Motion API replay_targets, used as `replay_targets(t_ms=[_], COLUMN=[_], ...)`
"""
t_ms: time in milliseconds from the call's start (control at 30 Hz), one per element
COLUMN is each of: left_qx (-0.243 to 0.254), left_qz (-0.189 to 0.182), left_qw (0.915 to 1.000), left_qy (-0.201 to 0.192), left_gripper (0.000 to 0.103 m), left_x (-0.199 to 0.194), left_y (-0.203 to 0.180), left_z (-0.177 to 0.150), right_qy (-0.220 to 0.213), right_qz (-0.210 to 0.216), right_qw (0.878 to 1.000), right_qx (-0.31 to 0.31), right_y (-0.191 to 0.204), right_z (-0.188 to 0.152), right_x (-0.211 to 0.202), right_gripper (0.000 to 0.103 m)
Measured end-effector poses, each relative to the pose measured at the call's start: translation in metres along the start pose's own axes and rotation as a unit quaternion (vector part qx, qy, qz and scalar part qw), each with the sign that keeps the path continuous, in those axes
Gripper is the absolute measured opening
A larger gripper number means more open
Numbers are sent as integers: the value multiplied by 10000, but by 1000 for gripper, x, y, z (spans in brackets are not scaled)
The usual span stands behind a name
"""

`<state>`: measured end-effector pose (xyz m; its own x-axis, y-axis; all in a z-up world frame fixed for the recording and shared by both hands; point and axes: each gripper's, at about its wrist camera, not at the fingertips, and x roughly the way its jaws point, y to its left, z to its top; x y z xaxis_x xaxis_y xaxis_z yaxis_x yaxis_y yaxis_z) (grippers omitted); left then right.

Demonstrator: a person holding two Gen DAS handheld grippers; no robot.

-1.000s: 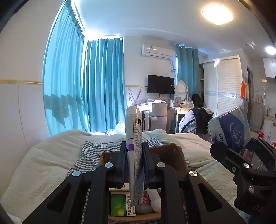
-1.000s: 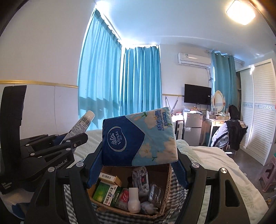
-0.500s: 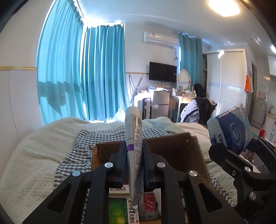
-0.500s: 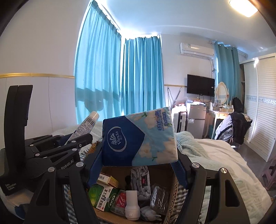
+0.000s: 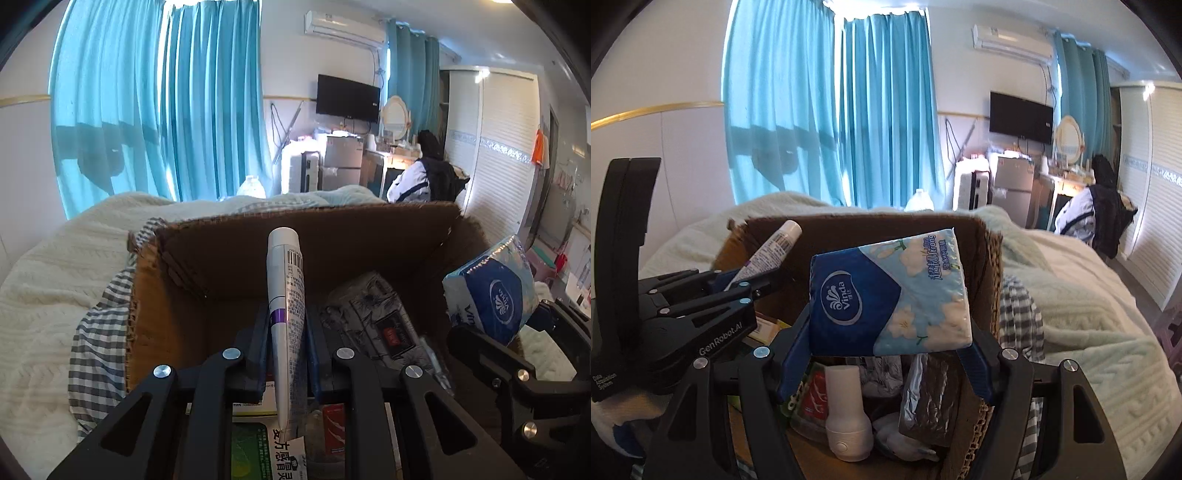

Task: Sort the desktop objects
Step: 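Open both grippers to drop the tube and tissue pack into the box, then move both open grippers back down toward the items on the cloth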

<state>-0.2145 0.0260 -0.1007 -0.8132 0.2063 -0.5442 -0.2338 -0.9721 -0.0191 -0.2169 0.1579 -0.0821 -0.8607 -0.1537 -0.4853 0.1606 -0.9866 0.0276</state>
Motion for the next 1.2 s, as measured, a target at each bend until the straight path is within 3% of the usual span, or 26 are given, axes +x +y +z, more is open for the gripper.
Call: replay_targets(t_ms=[167, 267, 333, 467, 667, 833, 1200], left_qx=[-106, -55, 14, 52, -17, -118, -273], left_qz=[-39, 20, 138, 224, 328, 591, 908], left_qw=[9998, 9999, 9999, 9996, 9985, 9952, 9875], left_qy=[143, 99, -17, -173, -447, -775, -1258], left_gripper=[20, 37, 58, 62, 76, 100, 103], left_x=[7, 3, -4, -20, -53, -89, -162], left_y=[5, 4, 1, -1, 3, 6, 2], left_z=[-6, -5, -4, 0, 9, 9, 6], right_qy=[190, 192, 122, -118, -383, -745, -1185], right_qz=[-58, -56, -100, -261, -306, -288, -197], right_qw=[9998, 9998, 9998, 9991, 9988, 9966, 9926], right_qx=[-15, -85, -140, -297, -65, 205, 194], right_y=[-8, -5, -3, 1, -3, -9, 5], right_z=[-10, -8, -7, -5, 4, 7, 8], right_x=[13, 12, 9, -7, -36, -74, -153], right_gripper=[72, 72, 73, 80, 81, 82, 88])
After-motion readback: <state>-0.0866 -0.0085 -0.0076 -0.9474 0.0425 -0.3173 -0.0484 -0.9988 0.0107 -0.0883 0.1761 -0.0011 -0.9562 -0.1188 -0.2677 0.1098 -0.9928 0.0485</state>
